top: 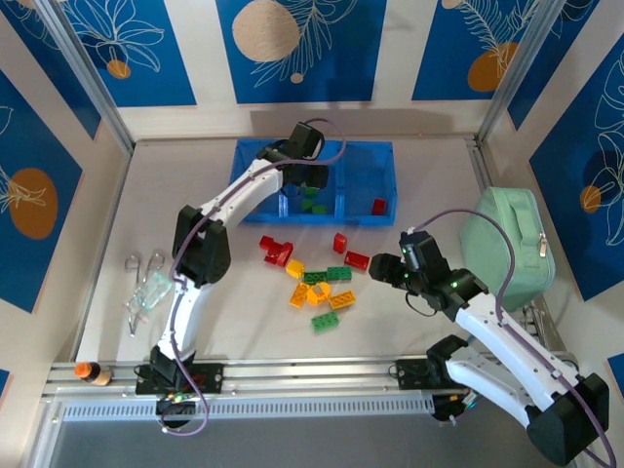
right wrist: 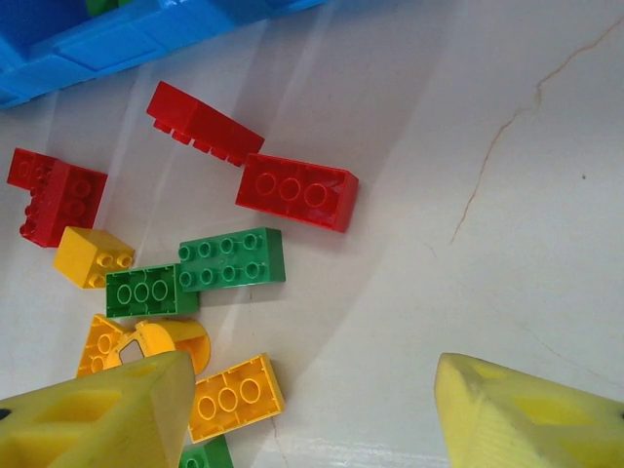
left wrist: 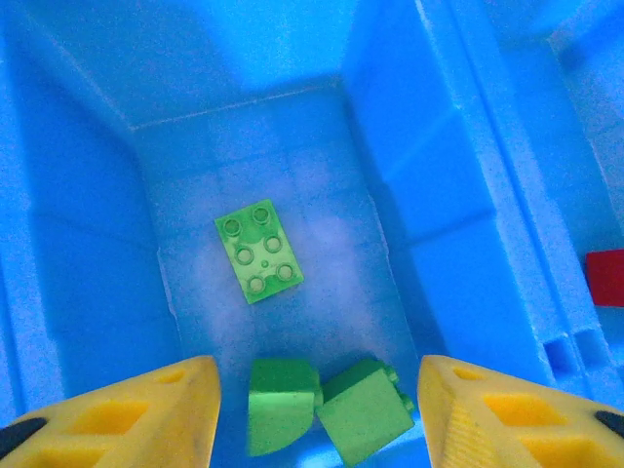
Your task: Sort the legos into containers by color
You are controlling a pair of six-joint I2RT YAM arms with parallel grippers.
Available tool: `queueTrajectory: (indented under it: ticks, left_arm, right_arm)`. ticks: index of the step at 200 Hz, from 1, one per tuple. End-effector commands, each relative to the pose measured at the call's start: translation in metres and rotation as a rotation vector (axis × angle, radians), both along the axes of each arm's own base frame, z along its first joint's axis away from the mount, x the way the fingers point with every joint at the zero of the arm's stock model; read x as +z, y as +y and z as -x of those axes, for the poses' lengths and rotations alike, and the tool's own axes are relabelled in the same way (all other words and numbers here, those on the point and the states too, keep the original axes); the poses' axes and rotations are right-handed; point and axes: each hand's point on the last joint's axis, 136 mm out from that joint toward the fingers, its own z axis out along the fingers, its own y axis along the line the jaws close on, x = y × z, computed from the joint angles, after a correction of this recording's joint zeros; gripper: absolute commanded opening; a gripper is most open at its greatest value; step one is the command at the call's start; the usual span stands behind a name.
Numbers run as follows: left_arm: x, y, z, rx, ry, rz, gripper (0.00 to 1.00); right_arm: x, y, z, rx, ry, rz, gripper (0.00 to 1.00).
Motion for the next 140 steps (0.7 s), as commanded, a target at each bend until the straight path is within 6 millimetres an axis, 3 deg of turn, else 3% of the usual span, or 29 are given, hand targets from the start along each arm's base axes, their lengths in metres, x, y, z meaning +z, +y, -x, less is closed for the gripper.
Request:
queueTrajectory:
  ticks: [1,24,50,86,100,140]
  left_arm:
    - [0.061,0.005,0.017,-0.030,-0.091,0.048,0.56]
    - [0.081,0.017,0.038,-0.021,-0.156,0.102,0.56]
    - [0.081,0.032,0.073,-0.029,-0.176,0.176,0.58]
    - [0.038,0.078,0.124,0.016,-0.122,0.111,0.58]
    - [0.018,0.100,0.145,0.059,-0.104,0.085,0.58]
    - [-0.032,0.132,0.196,0.079,-0.016,0.063,0.58]
  right_arm:
    - [0.006,0.012,-0.003,0.053,-0.016,-0.021,0.69]
    - [0.012,0.024,-0.011,0.115,-0.026,0.008,0.72]
    - [0.015,0.039,-0.023,0.200,-0.010,0.084,0.75]
    - [0.016,0.081,-0.038,0.432,0.039,0.139,0.76]
    - [0.009,0.083,-0.049,0.449,0.080,0.244,0.76]
    - [-0.004,0.094,-0.084,0.502,0.139,0.382,0.75]
